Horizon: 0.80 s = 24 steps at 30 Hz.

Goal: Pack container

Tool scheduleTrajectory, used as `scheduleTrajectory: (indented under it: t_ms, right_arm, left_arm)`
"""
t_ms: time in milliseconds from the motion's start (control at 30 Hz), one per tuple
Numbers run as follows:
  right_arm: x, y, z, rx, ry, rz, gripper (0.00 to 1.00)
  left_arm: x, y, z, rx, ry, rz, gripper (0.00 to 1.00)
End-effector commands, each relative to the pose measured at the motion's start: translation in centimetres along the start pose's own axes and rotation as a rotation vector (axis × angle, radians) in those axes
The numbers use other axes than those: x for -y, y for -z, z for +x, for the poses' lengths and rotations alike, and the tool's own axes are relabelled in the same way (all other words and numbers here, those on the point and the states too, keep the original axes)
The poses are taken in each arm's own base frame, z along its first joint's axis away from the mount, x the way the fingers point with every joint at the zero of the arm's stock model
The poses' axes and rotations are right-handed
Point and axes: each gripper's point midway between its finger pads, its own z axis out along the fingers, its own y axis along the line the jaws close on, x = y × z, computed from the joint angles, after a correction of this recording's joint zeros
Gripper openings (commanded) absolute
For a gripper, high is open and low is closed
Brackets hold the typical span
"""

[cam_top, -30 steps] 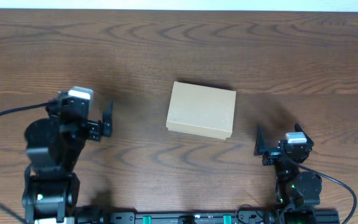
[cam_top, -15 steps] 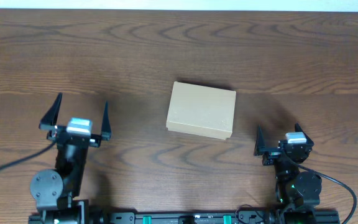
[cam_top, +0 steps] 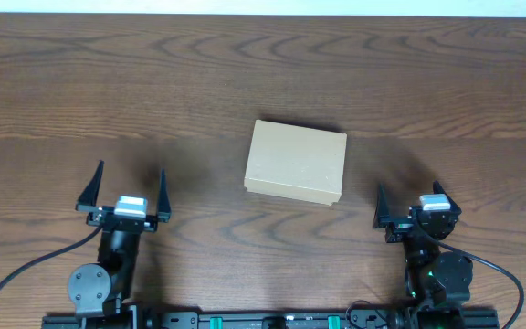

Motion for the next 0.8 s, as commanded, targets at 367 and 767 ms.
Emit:
scheduleTrajectory:
  t_ms: [367,767]
  right_arm:
    - [0.2,0.0,0.2,0.0,0.008,0.008,0.99]
    - [0.2,0.0,0.2,0.0,0.008,0.008,0.99]
  left_arm:
    - [-0.9,0.7,5.2,-0.14,0.126,-0.11,0.95]
    - [-0.9,2.2,10.2,-0.348,0.199,-0.168,0.95]
